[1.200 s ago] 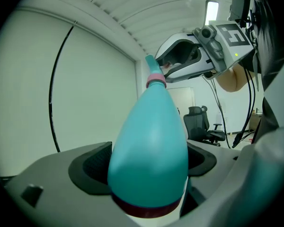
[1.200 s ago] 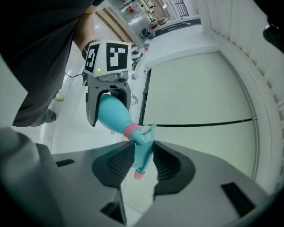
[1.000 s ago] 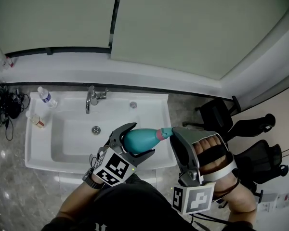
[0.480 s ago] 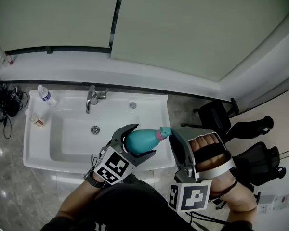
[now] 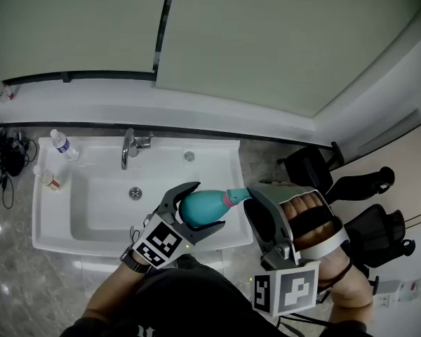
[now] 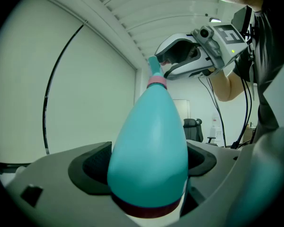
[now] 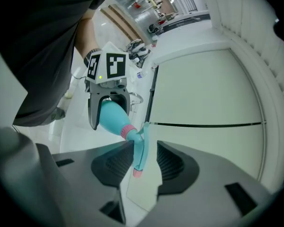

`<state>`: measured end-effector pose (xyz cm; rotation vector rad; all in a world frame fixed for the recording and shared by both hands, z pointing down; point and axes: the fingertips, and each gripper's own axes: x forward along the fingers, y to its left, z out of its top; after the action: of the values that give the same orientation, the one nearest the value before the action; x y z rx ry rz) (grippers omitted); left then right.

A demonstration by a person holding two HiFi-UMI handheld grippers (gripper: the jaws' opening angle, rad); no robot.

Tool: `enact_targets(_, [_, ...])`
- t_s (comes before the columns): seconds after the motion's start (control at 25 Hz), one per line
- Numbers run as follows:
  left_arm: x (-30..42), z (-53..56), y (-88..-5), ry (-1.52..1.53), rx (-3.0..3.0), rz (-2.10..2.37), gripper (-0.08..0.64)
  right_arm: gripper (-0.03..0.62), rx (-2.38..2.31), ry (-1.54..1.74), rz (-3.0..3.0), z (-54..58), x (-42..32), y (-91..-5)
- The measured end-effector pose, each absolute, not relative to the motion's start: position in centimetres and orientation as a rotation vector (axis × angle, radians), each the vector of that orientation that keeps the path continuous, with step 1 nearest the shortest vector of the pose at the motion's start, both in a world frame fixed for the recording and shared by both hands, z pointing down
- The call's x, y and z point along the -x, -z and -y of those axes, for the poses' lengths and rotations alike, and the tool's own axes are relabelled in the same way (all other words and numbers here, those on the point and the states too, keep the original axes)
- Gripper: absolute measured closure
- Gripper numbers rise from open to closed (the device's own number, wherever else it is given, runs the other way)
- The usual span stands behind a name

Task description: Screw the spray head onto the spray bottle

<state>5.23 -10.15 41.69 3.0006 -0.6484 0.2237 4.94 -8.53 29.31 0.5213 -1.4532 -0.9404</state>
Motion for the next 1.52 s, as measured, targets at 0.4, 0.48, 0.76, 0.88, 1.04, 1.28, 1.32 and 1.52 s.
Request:
enact_targets(0.4, [-4.7, 8.9, -38.0, -0.072, -3.025, 0.439, 0.126, 0.386, -0.696, 0.032, 2.931, 7.6, -11.8, -18.8])
enact_targets(0.48, [-4.2, 8.3, -37.0, -0.024, -3.016, 0.372, 0.126, 0.38, -0.617, -0.072, 3.084, 7.3, -12.6, -20.6])
enact_targets(0.76, [-4.3, 6.3, -34.5, 0.132, -2.935, 0.152, 0.126, 0.382, -0.105, -0.193, 3.329, 5.4, -7.9, -23.4])
enact_targets(0.88, [-4.5, 5.7, -34.1, 0.142, -2.93, 0.125, 0.126, 0.382, 0.018, -0.286, 3.426, 5.7, -7.9, -21.7])
enact_targets(1.04, [-4.3, 6.2, -34.2, 0.115, -2.955, 0.195, 0.126, 0.382, -0.166, -0.163, 3.258, 5.7, -4.8, -22.5])
enact_targets(1.28, [-3.7, 7.8, -34.4, 0.141, -2.91, 0.301, 0.126, 0.382, -0.419, -0.015, 3.112, 5.2, -3.1, -23.1])
enact_targets(1.32, [-3.7, 8.0, -34.6, 0.136, -2.908, 0.313, 0.126, 0.382, -0.427, -0.002, 3.1, 5.1, -3.0, -23.1])
enact_targets(1.52, [-4.0, 8.0, -35.1, 0.119, -2.904, 0.313, 0.126, 0.382, -0.439, 0.045, 3.05, 4.7, -2.2, -23.6])
